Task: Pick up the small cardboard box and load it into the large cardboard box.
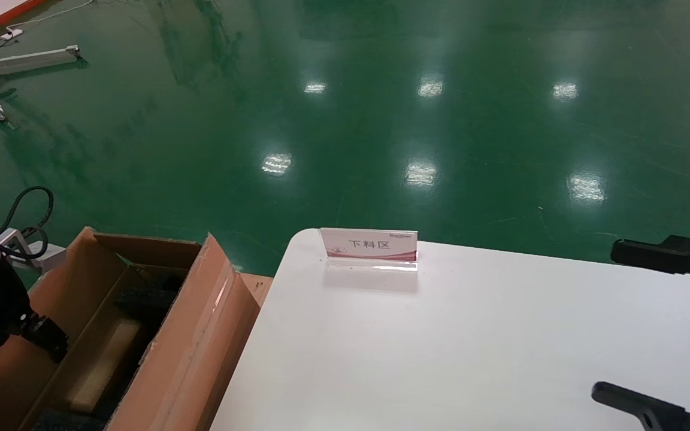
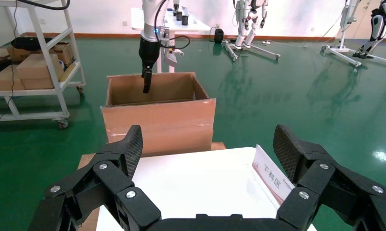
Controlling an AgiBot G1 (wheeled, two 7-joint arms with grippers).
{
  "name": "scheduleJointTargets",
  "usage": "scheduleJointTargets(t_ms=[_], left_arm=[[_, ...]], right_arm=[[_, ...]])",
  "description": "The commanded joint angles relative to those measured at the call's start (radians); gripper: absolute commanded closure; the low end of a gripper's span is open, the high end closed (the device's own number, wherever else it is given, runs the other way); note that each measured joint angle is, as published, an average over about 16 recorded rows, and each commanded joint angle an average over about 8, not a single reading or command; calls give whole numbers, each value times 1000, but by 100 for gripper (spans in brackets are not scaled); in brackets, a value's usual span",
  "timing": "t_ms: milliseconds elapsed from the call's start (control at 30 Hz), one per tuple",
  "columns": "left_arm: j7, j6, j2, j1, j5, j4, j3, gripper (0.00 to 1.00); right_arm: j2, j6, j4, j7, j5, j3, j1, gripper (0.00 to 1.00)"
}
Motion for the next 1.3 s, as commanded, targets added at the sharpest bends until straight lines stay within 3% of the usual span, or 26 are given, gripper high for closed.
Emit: scheduleJointTargets(t_ms=[33,300,500,767,1133,1300], left_arm=[[-1,1,0,0,0,0,0,0],[34,2,6,-23,-5,5,-6,0],[128,9,1,-69,-25,6,-28,0],[367,39,-59,-163,-100,-17,-92,0],[735,144,-213,-278,-246,-96,-205,0],[856,185,-281,-294,-316,-144,-247,0]], right_arm=[[0,0,0,0,0,0,0,0],[0,0,0,0,0,0,0,0],[0,0,0,0,0,0,0,0],[0,0,0,0,0,0,0,0],[0,0,0,0,0,0,0,0],[0,0,0,0,0,0,0,0]])
